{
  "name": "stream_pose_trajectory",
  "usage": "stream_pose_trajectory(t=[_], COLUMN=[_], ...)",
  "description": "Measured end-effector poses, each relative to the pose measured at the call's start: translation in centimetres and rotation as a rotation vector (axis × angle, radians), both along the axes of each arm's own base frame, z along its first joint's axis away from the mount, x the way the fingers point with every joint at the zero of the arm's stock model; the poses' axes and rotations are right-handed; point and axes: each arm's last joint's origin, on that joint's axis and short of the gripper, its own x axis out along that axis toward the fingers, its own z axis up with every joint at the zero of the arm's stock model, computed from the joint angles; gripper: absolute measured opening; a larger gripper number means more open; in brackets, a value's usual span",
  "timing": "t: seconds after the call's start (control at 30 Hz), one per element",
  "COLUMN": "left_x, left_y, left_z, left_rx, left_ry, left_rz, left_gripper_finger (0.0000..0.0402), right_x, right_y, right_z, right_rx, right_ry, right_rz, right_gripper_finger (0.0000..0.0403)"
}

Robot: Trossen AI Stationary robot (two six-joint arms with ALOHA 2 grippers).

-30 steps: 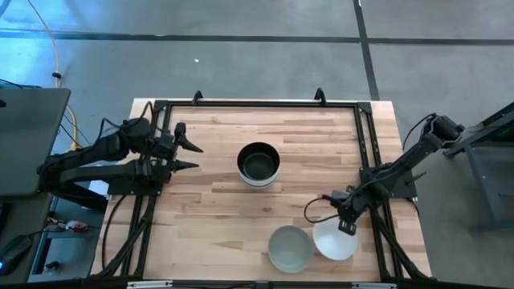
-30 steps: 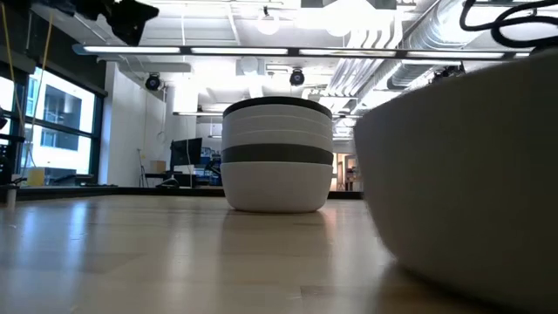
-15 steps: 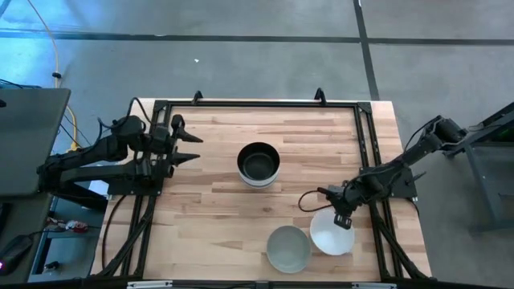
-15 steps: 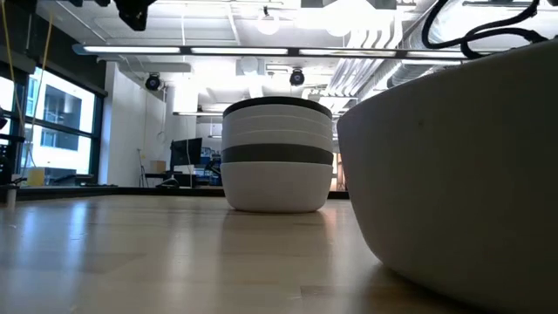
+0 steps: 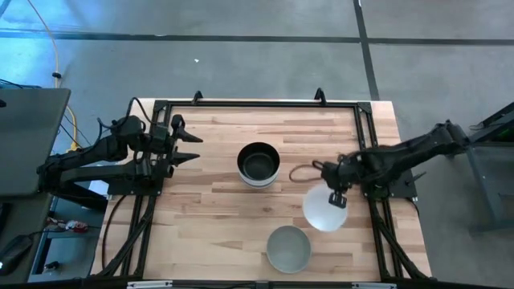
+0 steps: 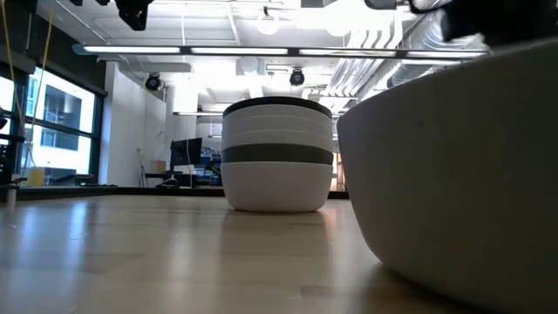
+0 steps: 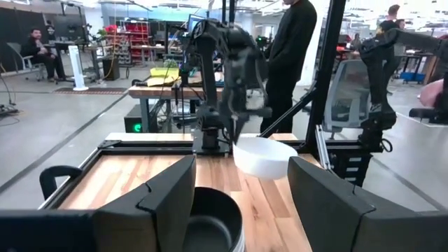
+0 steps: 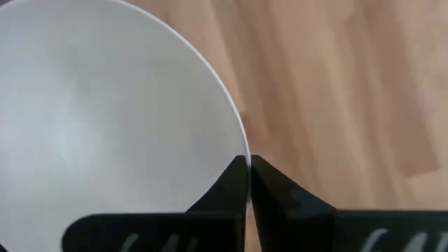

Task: Nest bowls inside each other
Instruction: Stack the white bowl on top of the black bowl

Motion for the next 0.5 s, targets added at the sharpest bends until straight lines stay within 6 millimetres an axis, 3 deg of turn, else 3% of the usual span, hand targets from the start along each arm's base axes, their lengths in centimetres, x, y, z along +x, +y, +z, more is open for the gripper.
stream_pose_trajectory(t=[0.13, 0.27, 0.4, 0.5], left_x=[0.0, 0.0, 0.0, 0.0], left_y=[0.0, 0.0, 0.0, 0.0], left_z=[0.1, 0.5, 0.7, 0.7], left_rx=[-0.002, 0.001, 0.01, 0.011], left_ry=[-0.008, -0.046, -0.067, -0.07], left_rz=[0.001, 0.003, 0.003, 0.003], left_gripper_finger=[0.0216, 0.0216, 0.0216, 0.0216], right_x=[0.8, 1.6, 2.7, 4.1], right_y=[-1.7, -3.8, -5.8, -7.1], right_z=[2.9, 5.3, 6.7, 7.5], right_rx=[-0.013, 0.001, 0.018, 0.044], right_ry=[-0.063, -0.077, -0.051, -0.05], right_rz=[-0.044, -0.201, -0.376, -0.412], right_gripper_finger=[0.0, 0.0, 0.0, 0.0])
